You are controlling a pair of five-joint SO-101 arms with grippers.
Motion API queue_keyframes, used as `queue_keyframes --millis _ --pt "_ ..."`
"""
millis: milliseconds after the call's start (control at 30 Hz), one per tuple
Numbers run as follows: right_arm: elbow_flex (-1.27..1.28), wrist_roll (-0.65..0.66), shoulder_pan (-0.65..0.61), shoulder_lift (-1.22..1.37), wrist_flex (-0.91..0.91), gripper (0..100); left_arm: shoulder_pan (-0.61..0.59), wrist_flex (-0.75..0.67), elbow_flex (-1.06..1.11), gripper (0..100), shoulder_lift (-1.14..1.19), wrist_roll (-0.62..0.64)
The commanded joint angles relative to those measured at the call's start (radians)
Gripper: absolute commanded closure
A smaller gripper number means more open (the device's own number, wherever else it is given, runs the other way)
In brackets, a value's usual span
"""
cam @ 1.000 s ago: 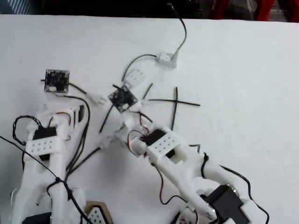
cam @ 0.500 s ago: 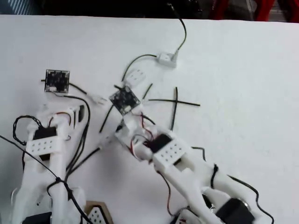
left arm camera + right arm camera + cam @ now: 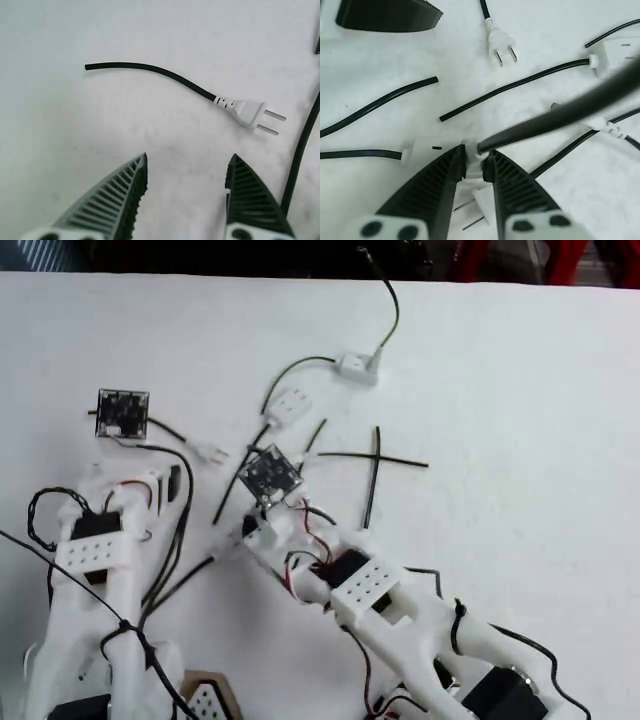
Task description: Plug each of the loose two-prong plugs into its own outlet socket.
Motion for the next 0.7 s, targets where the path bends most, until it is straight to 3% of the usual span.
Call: queue_keyframes --millis 0,400,667 --pt "-0.026 0.003 -0.030 0.013 -0.015 98.2 0.016 -0.020 -0.003 74 -0.028 0.006" --pt "-0.029 0.037 -0.028 0.094 -0.002 98.2 0.016 -0.018 -0.003 74 -0.028 0.006" --pt "-0.101 0.061 -0.024 0.096 0.154 98.2 0.016 -0.018 -0.003 74 -0.028 0.006"
